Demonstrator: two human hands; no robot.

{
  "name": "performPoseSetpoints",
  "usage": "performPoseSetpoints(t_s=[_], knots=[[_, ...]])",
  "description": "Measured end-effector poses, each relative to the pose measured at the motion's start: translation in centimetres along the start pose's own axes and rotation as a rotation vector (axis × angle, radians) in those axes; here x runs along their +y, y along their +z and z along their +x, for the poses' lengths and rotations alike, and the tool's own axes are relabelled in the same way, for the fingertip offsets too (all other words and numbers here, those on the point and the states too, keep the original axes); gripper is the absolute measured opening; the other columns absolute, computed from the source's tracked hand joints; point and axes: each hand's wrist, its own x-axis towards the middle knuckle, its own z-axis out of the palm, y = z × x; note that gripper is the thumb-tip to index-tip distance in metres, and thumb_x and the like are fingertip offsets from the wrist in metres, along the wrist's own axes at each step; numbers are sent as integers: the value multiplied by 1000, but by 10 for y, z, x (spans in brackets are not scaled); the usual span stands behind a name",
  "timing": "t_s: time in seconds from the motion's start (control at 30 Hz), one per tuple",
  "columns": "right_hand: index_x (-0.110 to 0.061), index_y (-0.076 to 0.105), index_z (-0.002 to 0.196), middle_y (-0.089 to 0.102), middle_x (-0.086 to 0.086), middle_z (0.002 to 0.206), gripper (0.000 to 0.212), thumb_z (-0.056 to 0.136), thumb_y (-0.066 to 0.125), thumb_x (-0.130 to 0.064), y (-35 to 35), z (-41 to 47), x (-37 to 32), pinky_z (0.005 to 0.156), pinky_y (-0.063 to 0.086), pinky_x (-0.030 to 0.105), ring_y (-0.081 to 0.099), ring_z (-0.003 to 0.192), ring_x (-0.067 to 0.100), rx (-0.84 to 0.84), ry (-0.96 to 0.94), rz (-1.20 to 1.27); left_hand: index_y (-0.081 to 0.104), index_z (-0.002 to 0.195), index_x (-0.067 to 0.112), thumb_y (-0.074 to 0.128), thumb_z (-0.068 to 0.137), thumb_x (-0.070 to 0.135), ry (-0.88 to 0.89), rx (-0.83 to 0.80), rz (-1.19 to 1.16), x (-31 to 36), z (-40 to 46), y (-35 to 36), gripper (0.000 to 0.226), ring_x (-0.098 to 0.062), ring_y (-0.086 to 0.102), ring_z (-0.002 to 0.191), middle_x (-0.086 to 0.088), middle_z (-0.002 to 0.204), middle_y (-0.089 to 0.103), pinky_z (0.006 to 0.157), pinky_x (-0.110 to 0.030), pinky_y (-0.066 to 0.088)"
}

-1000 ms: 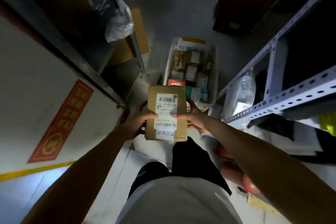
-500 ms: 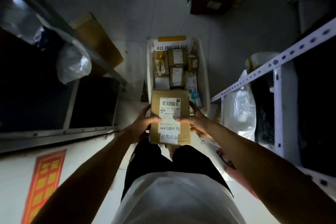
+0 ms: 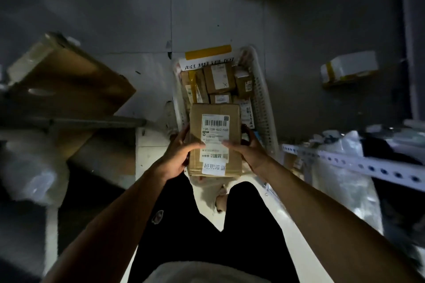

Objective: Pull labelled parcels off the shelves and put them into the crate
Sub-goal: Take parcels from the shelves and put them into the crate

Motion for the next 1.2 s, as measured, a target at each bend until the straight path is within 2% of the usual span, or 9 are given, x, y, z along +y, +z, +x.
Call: performPoseSetpoints(t_s=[0.1,0.2,0.37,0.5,0.6,0.77,0.9,1.03,1.2], knots=[[-45,57,121,76,-10,107,76,56,93,-27,9,73,-17,93,58,47,73,101,15,14,14,4,40,148,27,62,87,-5,-54,16,-37,17,70,-29,73,-31,66,116,-11,127,68,88,-49,58],[-35,45,142,71,-10,110,83,73,86,-13,19,148,-31,93,58,44,69,101,11,46,42,6,42,145,38,60,90,-3,-132,72,-54,31,136,-58,71,-15,74,95,2,109,75,65,-30,61],[-34,38,146,71,-12,105,84,79,80,-7,33,261,-52,85,56,34,68,98,7,3,53,-33,38,149,38,65,83,16,-119,160,54,42,226,-103,75,-21,70,109,1,123,71,85,-39,60],[-40,37,143,66,2,131,90,69,85,-23,43,332,-65,86,57,39,66,112,16,-62,31,-109,55,139,27,71,91,18,-41,341,293,46,271,-134,51,-13,71,100,8,110,72,76,-24,60],[-43,37,140,65,7,134,84,72,83,-24,48,373,-69,91,57,43,67,115,20,-101,14,-116,63,127,23,70,92,23,83,433,587,49,291,-151,36,-6,70,99,7,113,73,78,-23,60],[-33,43,147,61,4,140,68,88,76,-33,58,414,-66,102,52,47,60,124,21,-191,-21,-313,58,132,9,60,93,6,52,378,842,61,310,-151,39,-22,69,111,-8,127,69,64,1,45],[-28,44,147,62,2,139,71,86,74,-48,62,421,-65,106,49,48,60,125,21,-172,-13,-478,49,143,8,56,96,6,-58,422,905,65,310,-136,47,-27,66,118,-11,137,62,76,-16,54],[-28,44,147,60,4,141,66,89,73,-38,58,419,-70,106,48,46,57,129,24,-172,0,-450,54,139,7,56,96,8,-93,492,904,69,307,-132,43,-25,63,122,-12,139,60,59,0,37],[-26,41,150,55,6,146,60,96,65,-38,66,421,-70,106,45,40,53,130,20,-171,7,-543,57,134,-4,56,96,2,8,470,990,65,298,-124,39,-32,67,114,-21,131,64,60,1,42]])
